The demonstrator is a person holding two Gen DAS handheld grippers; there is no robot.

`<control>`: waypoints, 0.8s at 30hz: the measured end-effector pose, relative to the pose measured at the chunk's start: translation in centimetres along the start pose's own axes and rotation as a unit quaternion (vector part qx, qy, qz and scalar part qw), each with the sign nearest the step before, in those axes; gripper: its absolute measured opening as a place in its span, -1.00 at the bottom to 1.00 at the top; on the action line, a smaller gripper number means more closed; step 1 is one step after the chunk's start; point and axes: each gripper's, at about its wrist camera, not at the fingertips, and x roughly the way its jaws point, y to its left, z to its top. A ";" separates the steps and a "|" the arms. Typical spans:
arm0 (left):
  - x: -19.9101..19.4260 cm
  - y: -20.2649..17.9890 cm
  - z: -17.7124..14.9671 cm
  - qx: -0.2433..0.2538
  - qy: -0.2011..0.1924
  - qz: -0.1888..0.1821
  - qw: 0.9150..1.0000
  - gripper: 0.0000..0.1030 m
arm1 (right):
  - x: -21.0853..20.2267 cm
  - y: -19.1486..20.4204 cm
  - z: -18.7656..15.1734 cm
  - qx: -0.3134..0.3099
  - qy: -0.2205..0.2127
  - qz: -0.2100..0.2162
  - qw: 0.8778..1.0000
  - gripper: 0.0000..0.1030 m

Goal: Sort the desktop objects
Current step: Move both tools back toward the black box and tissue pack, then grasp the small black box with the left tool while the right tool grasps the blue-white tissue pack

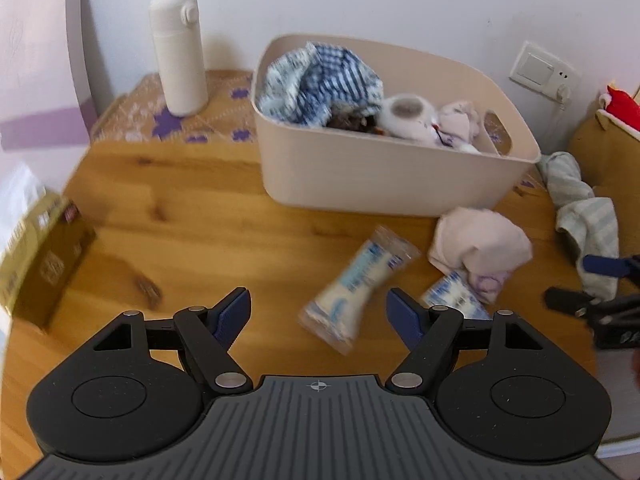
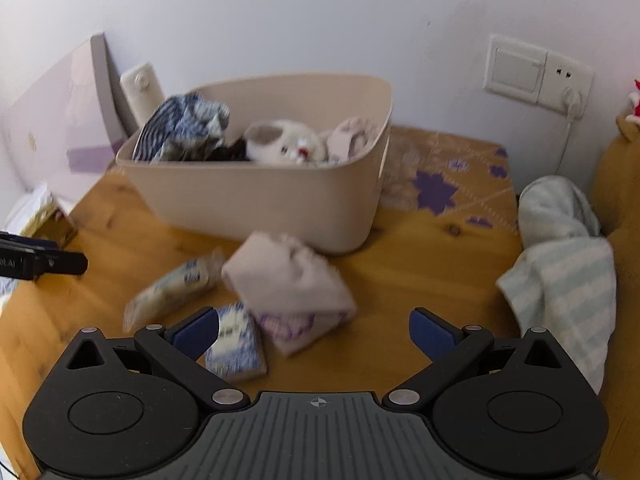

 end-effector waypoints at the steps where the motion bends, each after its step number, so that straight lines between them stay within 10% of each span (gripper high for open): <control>1: 0.0 -0.4 -0.4 -0.008 0.006 -0.006 1.000 0.48 | -0.1 0.1 -0.4 -0.004 0.004 0.003 1.000 1.00; 24: 3.8 -4.7 -7.5 -0.057 0.098 0.030 0.993 0.48 | 5.1 5.2 -4.2 -0.151 0.079 0.041 0.984 1.00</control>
